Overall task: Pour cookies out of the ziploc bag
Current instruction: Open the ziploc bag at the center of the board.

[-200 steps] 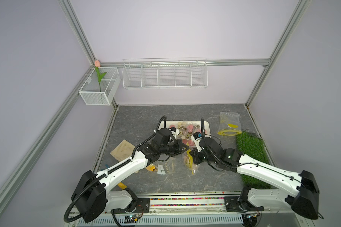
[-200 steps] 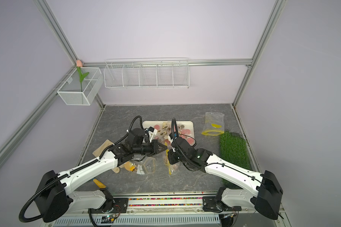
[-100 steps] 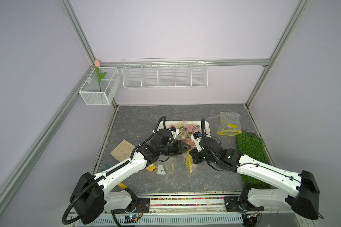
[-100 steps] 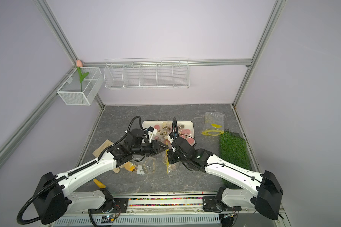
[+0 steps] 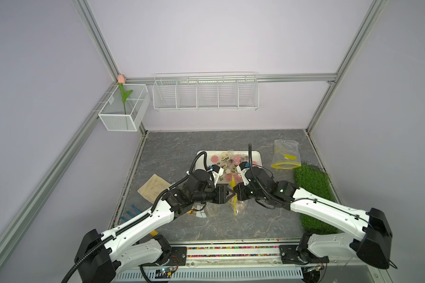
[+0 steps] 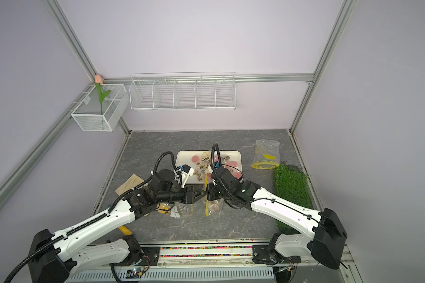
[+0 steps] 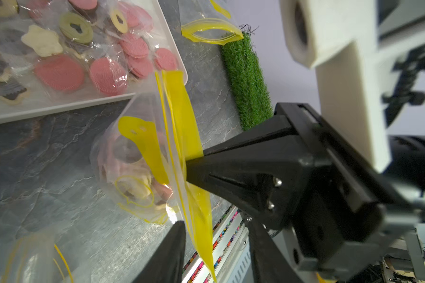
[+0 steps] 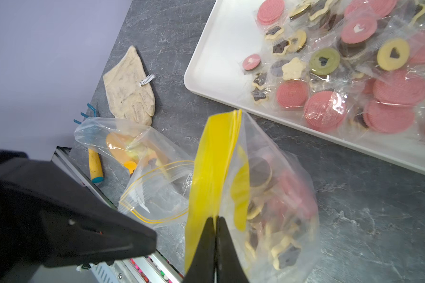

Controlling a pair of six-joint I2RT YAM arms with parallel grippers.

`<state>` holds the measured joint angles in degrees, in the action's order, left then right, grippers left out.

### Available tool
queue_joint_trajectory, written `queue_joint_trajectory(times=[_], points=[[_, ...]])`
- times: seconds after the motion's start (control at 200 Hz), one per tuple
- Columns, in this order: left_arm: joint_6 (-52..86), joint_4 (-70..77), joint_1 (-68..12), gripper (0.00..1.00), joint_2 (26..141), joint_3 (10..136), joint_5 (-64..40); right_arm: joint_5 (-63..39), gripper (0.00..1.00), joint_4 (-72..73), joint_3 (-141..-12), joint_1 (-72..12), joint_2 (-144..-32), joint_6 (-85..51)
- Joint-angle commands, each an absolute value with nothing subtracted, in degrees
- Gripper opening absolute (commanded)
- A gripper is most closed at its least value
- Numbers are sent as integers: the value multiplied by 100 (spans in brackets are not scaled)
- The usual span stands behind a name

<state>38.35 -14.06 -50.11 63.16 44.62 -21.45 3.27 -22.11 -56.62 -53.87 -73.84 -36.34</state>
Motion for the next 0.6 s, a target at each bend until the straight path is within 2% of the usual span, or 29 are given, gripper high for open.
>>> queue_joint_trajectory(times=[0.0,0.25,0.595], points=[[3577,-1445,-5112,45,6474,4427,-1785,194,6,-2371,-5856,-5344,-7436,-3856],[3578,-1355,-5114,42,6670,4479,-1488,144,6,-2408,-5871,-5338,-7457,-3934],[3590,-1193,-5099,31,6709,4482,-1228,53,6,-2338,-5845,-5330,-7497,-3933]])
